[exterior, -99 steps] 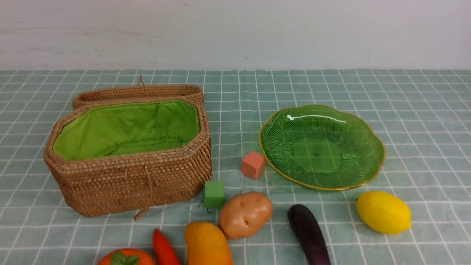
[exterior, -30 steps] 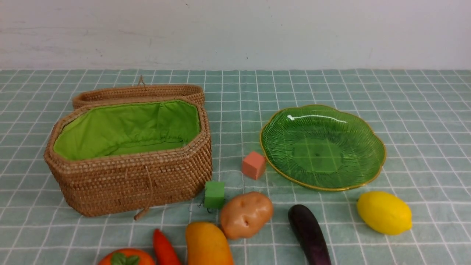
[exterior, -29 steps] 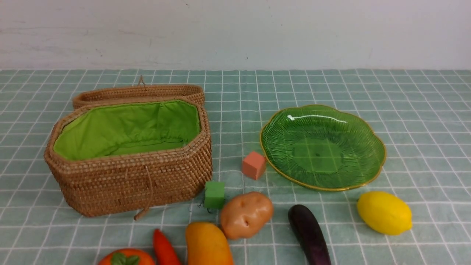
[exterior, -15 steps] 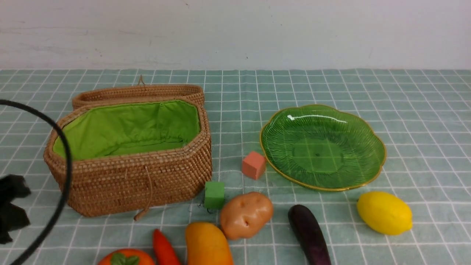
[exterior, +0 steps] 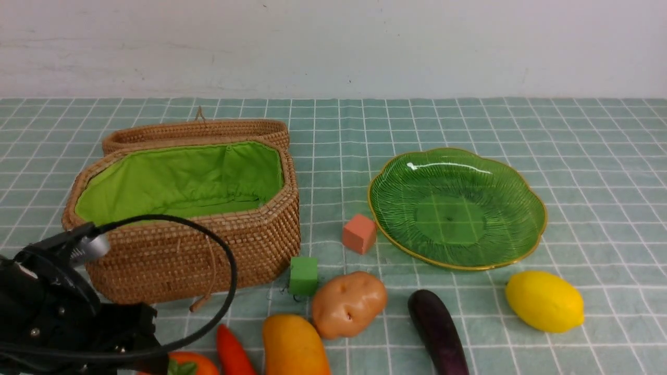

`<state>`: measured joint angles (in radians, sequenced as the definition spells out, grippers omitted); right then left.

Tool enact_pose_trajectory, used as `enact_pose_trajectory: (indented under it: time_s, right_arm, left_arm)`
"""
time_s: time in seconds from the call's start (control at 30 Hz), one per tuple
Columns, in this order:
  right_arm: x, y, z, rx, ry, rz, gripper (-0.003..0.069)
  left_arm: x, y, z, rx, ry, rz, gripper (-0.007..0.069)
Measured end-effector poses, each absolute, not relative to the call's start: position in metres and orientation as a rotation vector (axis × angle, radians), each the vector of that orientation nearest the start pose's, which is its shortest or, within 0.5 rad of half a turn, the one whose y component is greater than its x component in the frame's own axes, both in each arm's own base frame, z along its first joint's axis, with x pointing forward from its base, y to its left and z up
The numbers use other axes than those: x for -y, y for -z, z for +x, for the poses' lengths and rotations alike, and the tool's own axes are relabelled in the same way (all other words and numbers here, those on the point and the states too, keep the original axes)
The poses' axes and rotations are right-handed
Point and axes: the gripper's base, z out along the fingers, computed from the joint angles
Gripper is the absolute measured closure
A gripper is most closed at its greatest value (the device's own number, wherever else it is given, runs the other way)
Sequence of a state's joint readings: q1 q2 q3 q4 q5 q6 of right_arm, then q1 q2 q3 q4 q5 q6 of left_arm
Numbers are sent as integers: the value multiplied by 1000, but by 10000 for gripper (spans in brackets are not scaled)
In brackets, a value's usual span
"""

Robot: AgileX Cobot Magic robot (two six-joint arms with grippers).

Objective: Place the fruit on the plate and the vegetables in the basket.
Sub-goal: Grab a tomato with your left arm and place it on the plate on the right.

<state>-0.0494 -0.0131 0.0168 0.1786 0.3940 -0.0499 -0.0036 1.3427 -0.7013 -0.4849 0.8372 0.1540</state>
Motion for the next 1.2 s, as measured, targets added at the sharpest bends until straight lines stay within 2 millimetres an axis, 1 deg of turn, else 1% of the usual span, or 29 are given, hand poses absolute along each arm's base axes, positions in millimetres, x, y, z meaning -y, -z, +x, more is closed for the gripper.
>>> enact_pose_trajectory:
  time_s: [0.07,0.1,0.2,0.23,0.3,0.37,0.4,0.43,0.47,0.8,0.87,0.93,0.97,1.07,1.13,1.2]
  right_arm:
    - [-4,-173,52,-1873,-109,107,417]
    - [-4,-173,52,-1873,-109,107,417]
    - [-4,-173,52,-1873,-109,107,417]
    - [-4,-173,52,-1873,-109,107,417]
    - [-4,-173,52,-1873,-109,107,417]
    - [-4,-173,52,-1873,-109,107,417]
    - [-4,-173,52,-1873,-109,107,417]
    - [-4,-173,52,-1873,-109,107,417]
    - [-4,-173,52,-1873,-109,107,417]
    - [-4,-173,52,-1873,-109,107,417]
    - [-4,-173,52,-1873,-109,107,417]
    - [-4,-173,52,-1873,-109,107,417]
    - [-4,-173,52,-1873,-109,107,417]
    - [-4,-173,52,-1873,-109,107,417]
    - [-4,-173,52,-1873,-109,107,417]
    - [-4,-173,52,-1873,-109,107,417]
  left_arm:
    - [32,-203,223,-2908,541,-181,3]
    - [32,-197,226,-2931,542,-150,-23]
    - [34,-183,232,-2967,578,-110,-34]
    - [35,-182,232,-2969,582,-108,-33]
    - [38,-173,236,-2987,642,-89,-2]
    - [41,-169,239,-2989,699,-89,55]
    - [41,-169,239,-2989,704,-92,62]
    - [42,-168,240,-2990,728,-95,113]
    - [42,-168,241,-2988,729,-90,125]
    - [43,-171,238,-3005,744,-94,125]
    - [44,-184,235,-3010,758,-55,125]
    - [46,-207,235,-2978,797,-22,125]
    - [48,-225,236,-2934,831,-13,125]
    - [55,-265,242,-2785,940,-6,125]
    - [62,-299,251,-2637,1052,8,125]
    - [66,-313,256,-2571,1090,36,125]
